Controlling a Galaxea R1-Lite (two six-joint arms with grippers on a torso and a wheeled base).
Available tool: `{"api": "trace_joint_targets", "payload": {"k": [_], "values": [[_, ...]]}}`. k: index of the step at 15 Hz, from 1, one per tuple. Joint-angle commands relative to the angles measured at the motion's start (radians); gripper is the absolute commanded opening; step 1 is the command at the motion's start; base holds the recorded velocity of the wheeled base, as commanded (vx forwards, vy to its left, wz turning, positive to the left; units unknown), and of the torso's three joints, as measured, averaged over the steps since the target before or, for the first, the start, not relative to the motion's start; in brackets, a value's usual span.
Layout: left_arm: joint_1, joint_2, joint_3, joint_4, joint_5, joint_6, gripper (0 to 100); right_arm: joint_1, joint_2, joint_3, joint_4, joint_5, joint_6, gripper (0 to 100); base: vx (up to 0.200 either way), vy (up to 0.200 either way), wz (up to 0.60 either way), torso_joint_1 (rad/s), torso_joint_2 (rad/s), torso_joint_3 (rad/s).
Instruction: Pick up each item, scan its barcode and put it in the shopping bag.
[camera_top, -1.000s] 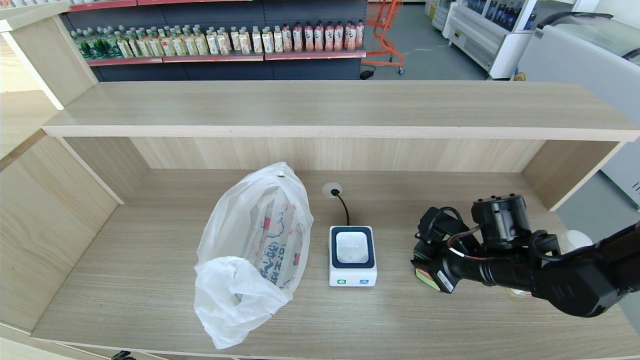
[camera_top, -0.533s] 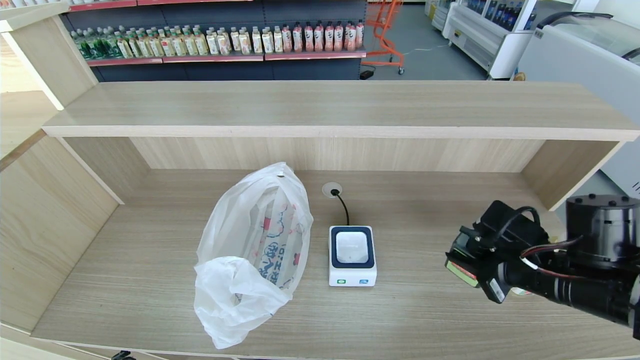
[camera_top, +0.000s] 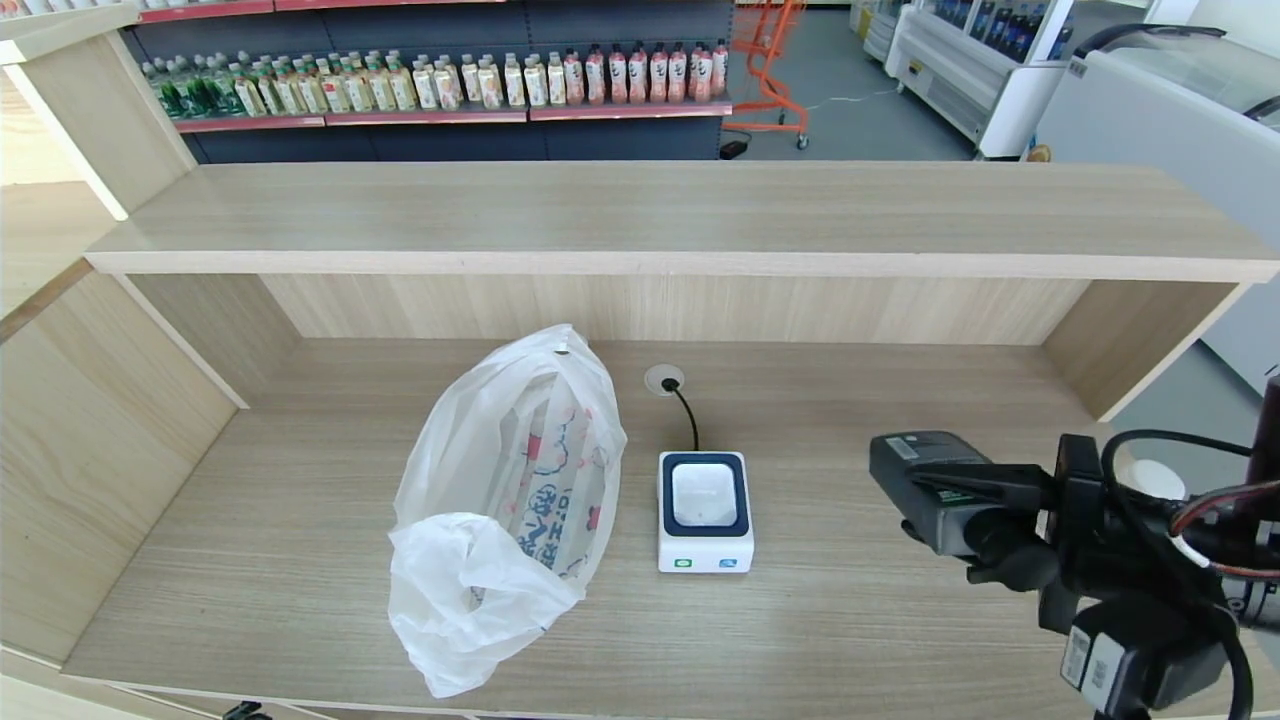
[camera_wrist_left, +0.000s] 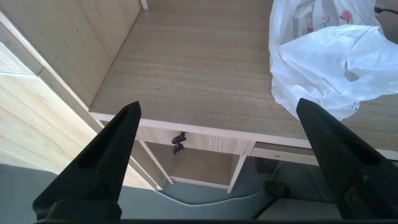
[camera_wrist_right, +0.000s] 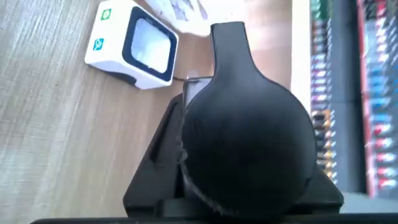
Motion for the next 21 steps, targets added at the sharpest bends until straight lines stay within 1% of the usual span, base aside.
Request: {"api": "trace_joint_targets", "payload": {"k": [1, 2, 3, 4, 5, 6, 8, 10, 11, 13, 17, 21], "values": [[0.0, 0.001, 0.0, 0.0, 0.0, 0.0, 100, 0.001, 0.06, -0.001, 0.039, 0.185, -0.286, 0, 0.0, 0.0, 0.0, 0.0, 0.0, 0.0], [0.0, 0.0, 0.0, 0.0, 0.0, 0.0, 100, 0.007, 0.067, 0.0, 0.053, 0.203, -0.346, 0, 0.0, 0.0, 0.0, 0.0, 0.0, 0.0], [0.0, 0.0, 0.0, 0.0, 0.0, 0.0, 100, 0.033, 0.089, -0.001, 0.102, 0.213, -0.485, 0, 0.0, 0.0, 0.0, 0.0, 0.0, 0.0], [0.0, 0.0, 0.0, 0.0, 0.0, 0.0, 100, 0.065, 0.106, 0.0, 0.119, 0.222, -0.568, 0, 0.0, 0.0, 0.0, 0.0, 0.0, 0.0], [0.0, 0.0, 0.0, 0.0, 0.0, 0.0, 100, 0.108, 0.116, -0.006, 0.119, 0.253, -0.648, 0, 0.0, 0.0, 0.0, 0.0, 0.0, 0.0], [0.0, 0.001, 0.0, 0.0, 0.0, 0.0, 100, 0.148, 0.122, -0.006, 0.113, 0.294, -0.692, 0, 0.0, 0.0, 0.0, 0.0, 0.0, 0.0], [0.0, 0.0, 0.0, 0.0, 0.0, 0.0, 100, 0.237, 0.15, -0.004, 0.084, 0.335, -0.795, 0, 0.0, 0.0, 0.0, 0.0, 0.0, 0.0], [0.0, 0.0, 0.0, 0.0, 0.002, 0.0, 100, 0.275, 0.161, -0.017, 0.067, 0.335, -0.807, 0, 0.0, 0.0, 0.0, 0.0, 0.0, 0.0], [0.0, 0.0, 0.0, 0.0, 0.0, 0.0, 100, 0.304, 0.162, -0.027, -0.013, 0.335, -0.807, 0, 0.0, 0.0, 0.0, 0.0, 0.0, 0.0], [0.0, 0.0, 0.0, 0.0, 0.002, 0.0, 100, 0.311, 0.162, -0.034, -0.106, 0.337, -0.803, 0, 0.0, 0.0, 0.0, 0.0, 0.0, 0.0], [0.0, 0.0, 0.0, 0.0, 0.0, 0.0, 100, 0.347, 0.19, -0.034, -0.123, 0.338, -0.803, 0, 0.0, 0.0, 0.0, 0.0, 0.0, 0.0], [0.0, 0.0, 0.0, 0.0, 0.002, 0.0, 100, 0.349, 0.193, -0.035, -0.123, 0.34, -0.806, 0, 0.0, 0.0, 0.0, 0.0, 0.0, 0.0]]}}
